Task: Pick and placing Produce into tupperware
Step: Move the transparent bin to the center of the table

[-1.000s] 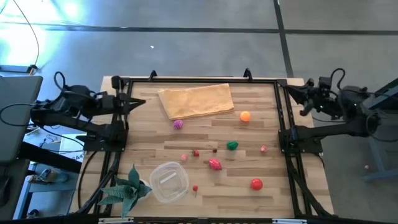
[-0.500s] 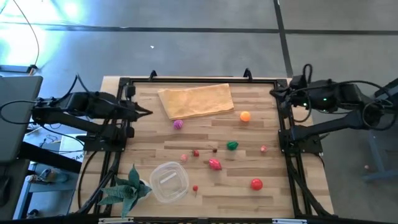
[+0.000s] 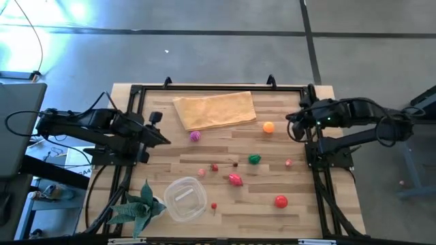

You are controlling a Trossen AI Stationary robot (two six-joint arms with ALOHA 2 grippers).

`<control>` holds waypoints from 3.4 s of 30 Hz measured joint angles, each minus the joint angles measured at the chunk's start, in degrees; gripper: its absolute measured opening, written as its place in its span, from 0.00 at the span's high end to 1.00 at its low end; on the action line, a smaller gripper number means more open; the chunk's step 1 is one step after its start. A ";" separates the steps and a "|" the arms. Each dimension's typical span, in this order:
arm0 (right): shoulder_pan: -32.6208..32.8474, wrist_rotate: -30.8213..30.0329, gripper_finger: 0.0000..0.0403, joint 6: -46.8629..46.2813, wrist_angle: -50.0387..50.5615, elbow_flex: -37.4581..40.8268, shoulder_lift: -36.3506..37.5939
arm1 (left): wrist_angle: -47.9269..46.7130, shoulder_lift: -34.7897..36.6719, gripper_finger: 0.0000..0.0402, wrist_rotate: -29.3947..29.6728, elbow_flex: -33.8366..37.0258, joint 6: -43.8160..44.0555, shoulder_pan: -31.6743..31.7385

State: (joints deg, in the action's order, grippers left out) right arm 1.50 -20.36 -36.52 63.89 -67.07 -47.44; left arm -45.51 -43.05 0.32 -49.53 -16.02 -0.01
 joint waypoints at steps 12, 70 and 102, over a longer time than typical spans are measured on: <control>0.00 2.99 0.95 3.95 -0.28 0.43 -3.63 | 17.33 -9.25 1.00 -18.91 -1.11 2.38 -2.06; 0.02 1.29 0.95 13.50 2.36 0.48 -5.55 | -5.73 -70.16 1.00 -4.39 -27.49 14.56 -8.52; 0.02 1.27 0.95 13.65 2.34 0.48 -5.46 | 11.91 -70.22 1.00 -10.14 -27.44 -8.85 1.09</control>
State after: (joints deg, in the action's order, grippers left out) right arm 1.52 -19.09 -22.87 66.23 -66.59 -52.90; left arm -33.60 -113.27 -9.83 -76.97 -24.88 1.08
